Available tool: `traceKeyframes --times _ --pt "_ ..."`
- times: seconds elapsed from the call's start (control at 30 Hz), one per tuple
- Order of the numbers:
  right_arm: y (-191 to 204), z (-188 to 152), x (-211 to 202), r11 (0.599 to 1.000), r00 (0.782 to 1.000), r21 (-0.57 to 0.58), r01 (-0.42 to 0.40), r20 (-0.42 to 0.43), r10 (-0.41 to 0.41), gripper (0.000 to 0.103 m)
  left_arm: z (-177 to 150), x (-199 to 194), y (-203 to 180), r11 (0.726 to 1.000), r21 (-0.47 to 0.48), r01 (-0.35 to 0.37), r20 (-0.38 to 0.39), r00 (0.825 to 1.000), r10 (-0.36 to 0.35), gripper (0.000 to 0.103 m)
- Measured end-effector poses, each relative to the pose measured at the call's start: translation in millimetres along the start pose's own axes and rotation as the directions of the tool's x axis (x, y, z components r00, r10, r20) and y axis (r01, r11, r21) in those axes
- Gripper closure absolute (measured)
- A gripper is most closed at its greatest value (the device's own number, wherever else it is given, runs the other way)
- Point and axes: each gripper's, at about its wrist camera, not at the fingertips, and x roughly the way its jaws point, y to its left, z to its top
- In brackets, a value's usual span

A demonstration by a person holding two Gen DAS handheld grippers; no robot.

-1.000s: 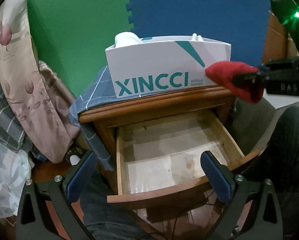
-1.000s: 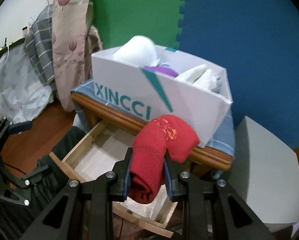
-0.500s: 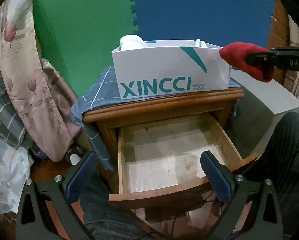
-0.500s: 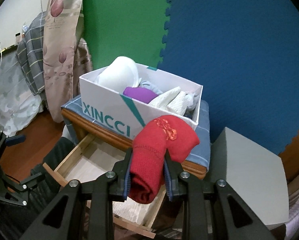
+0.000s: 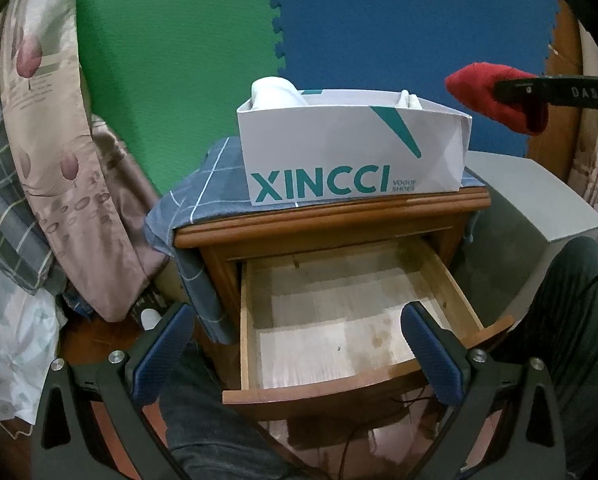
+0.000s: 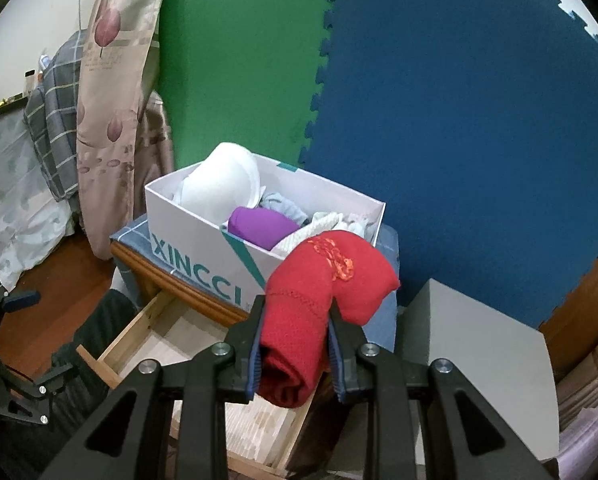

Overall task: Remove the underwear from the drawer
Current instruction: 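Carry the red sock with the right gripper over the box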

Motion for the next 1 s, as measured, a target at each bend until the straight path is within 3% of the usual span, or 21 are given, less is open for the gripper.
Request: traceKeyframes --times 0.67,1.0 --pt "1 65 5 0.999 0.997 -0.033 0.038 0.071 -0.036 0.076 -3 -6 20 0.997 -0.073 -0.001 0.025 1.0 0.003 0.0" --pt "7 78 15 0.997 0.997 -0.051 0.049 0.069 -0.046 0.076 -6 -4 26 0.995 -0.098 -0.001 0.02 1.0 0.003 0.0"
